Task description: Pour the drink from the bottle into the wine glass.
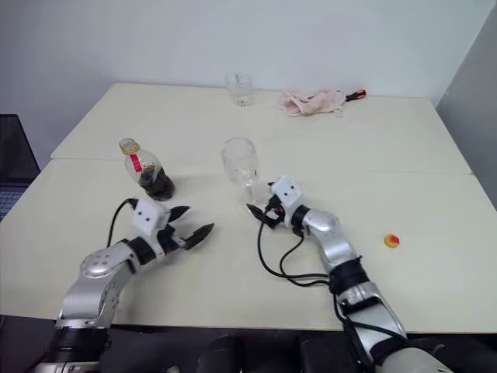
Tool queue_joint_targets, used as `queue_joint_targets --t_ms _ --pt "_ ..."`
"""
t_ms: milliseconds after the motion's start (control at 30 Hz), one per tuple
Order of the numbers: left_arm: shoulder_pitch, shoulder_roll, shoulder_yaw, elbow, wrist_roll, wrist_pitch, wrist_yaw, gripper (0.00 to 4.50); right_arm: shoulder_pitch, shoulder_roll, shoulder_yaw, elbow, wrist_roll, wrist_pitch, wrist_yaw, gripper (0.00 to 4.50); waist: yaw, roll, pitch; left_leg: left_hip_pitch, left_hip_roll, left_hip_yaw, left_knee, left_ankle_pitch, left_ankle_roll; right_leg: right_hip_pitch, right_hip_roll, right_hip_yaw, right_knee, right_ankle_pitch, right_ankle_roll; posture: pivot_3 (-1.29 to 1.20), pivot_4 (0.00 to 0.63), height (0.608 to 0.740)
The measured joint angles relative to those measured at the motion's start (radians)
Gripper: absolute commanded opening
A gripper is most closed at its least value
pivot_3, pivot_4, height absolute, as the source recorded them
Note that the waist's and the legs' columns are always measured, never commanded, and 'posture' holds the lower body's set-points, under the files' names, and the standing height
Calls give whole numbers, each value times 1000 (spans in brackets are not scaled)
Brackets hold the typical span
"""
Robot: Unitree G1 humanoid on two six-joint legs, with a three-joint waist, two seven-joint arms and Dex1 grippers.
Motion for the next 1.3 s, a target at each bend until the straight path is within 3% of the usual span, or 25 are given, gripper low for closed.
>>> queue_joint_targets --t_ms 67,200,433,567,700,1300 --pt "14 -45 76 21 -38 -40 41 4500 39 -90 11 -157 58 173 88 4457 4 0 0 0 -1 0 1 0 0 0 0 0 0 0 0 0 150 740" --pt "77 -43 130 37 -52 -77 55 4500 41 -303 -21 -421 191 430 234 4457 11 0 0 1 -2 1 1 0 0 1 1 0 -1 -1 1 0 150 740" --pt "87 -46 171 77 -70 -109 77 4500 -184 -491 -113 -555 337 626 338 4457 2 -1 0 4 0 0 0 0 0 1 3 0 0 -1 1 0 150 740" --pt "40 2 201 133 -71 -123 74 4500 -379 -490 -122 -565 386 725 322 4457 -2 -1 0 4 2 -1 -1 0 0 0 5 -1 0 -2 -3 0 150 740" --pt "-19 44 205 134 -71 -121 57 4500 -463 -442 -128 -561 441 812 289 4457 0 -1 0 2 1 0 -1 0 0 0 3 -1 0 -1 -6 0 150 740" --pt "-272 77 147 328 -33 -131 77 4500 -487 -401 -127 -596 542 871 242 4457 5 -1 0 -1 0 1 0 0 0 -1 3 -5 0 -1 -5 0 150 740"
